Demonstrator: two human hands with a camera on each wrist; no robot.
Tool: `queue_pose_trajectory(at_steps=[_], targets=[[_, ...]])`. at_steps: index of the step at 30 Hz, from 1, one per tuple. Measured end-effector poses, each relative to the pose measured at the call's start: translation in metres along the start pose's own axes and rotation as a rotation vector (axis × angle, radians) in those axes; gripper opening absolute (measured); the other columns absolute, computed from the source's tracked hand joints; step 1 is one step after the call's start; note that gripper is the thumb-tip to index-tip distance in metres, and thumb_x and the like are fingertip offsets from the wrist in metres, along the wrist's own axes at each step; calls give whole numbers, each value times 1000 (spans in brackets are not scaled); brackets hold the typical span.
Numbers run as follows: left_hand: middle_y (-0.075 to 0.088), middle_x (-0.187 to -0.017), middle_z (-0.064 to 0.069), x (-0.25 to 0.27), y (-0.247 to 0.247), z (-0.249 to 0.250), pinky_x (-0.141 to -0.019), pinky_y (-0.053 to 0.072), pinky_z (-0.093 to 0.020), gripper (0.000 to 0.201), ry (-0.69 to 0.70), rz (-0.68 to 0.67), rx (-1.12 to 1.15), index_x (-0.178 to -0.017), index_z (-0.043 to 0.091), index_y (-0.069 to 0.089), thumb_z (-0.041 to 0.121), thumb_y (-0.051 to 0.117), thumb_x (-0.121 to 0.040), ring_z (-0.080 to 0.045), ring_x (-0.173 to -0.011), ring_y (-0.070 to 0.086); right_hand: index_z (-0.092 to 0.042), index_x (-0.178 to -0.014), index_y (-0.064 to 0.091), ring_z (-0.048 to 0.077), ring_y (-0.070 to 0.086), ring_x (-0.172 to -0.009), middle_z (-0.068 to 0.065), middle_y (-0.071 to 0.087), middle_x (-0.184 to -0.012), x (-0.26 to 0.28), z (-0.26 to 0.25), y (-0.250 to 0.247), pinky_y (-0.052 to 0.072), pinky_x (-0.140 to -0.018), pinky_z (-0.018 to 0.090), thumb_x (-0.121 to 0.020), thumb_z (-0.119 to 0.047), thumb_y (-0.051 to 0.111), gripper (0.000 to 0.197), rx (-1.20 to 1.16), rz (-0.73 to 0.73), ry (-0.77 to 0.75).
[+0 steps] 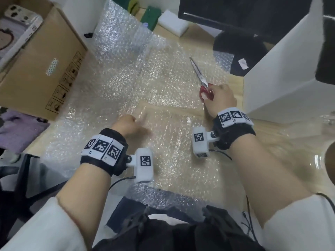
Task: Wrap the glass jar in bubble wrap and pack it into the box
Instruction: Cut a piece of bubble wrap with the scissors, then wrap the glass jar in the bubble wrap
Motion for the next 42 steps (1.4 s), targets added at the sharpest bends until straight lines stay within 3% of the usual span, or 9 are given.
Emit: queue_pose_trajectory(at_steps=[2, 6, 15, 21, 25, 29, 32, 37, 42], targets=[[61, -83, 0, 1, 4, 7, -64, 43, -26, 24, 84, -70, 80, -96, 12, 61, 26, 70, -79, -19, -80, 59, -22, -124, 56, 28, 48, -117, 7, 50, -129, 12, 3, -11, 38, -96, 39, -85, -15, 55, 40, -130, 55, 33], [65, -99, 1, 6, -5, 34, -98, 43, -41, 9, 323, -57, 350, -95, 19, 61, 18, 62, -86, -22, -102, 59, -23, -119, 56, 24, 47, -119, 5, 49, -129, 43, 17, -28, 36, -102, 38, -79, -14, 61, 42, -282, 100, 84], [62, -91, 0, -28, -40, 36, -79, 53, -36, 22, 430, 89, 410, -82, 28, 50, 12, 64, -83, -21, -87, 62, -34, -145, 16, 31, 15, -140, 7, 11, -154, 113, 70, 12, 24, -112, 52, -69, -27, 76, 98, -194, -173, 446], [58, -104, -10, -46, -61, 12, -78, 44, -33, 36, 314, 394, 67, -105, 13, 51, 12, 70, -75, -25, -87, 52, -36, -146, 16, 29, 6, -143, 5, 2, -157, 124, 78, 29, 12, -115, 52, -77, -34, 71, 88, -83, -159, 419], [43, -133, -11, -32, -58, 24, -104, 38, -39, 58, 601, 501, -36, -127, 19, 43, 4, 65, -76, -28, -122, 45, -34, -147, 14, 29, 1, -145, 4, -6, -159, 129, 69, 25, 7, -117, 50, -85, -31, 61, 78, -40, -95, 377], [10, -153, 18, -21, -15, 36, -114, -8, -47, 63, 891, 148, -270, -134, 41, 36, 33, 65, -79, -16, -145, 0, -41, -146, -5, 26, -18, -143, -1, -24, -155, 132, 59, 46, -6, -113, 51, -88, -56, 45, 78, 11, -229, 219], [-17, -150, 15, -36, 21, 12, -112, -15, -51, 73, 774, -45, -659, -143, 45, 4, 54, 47, -85, -19, -143, -18, -43, -143, -14, 25, -27, -141, -1, -33, -152, 135, 64, 63, -12, -112, 53, -82, -63, 48, 89, 44, -338, 163], [6, -158, 3, -13, 26, 38, -115, 4, -57, 73, 676, 55, -537, -144, 34, 22, 39, 60, -81, -25, -146, 4, -37, -147, 10, 18, -11, -145, -6, -12, -158, 141, 59, 30, -4, -117, 48, -79, -46, 64, 88, -323, -166, 135], [45, -142, 3, 71, 70, 120, -110, 34, -35, 63, 872, -304, 156, -135, 26, 43, 14, 69, -79, -13, -129, 43, -27, -122, 55, 5, 53, -111, -5, 57, -124, 174, 51, -80, 46, -93, 21, -81, -17, 69, 44, -679, 342, -127]])
Point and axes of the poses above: each hand's wrist, its own x-axis away from the middle knuckle, its own y-axis out of the palm, z = x × y, the point moved 5 cm from there along -x, towards the middle knuckle
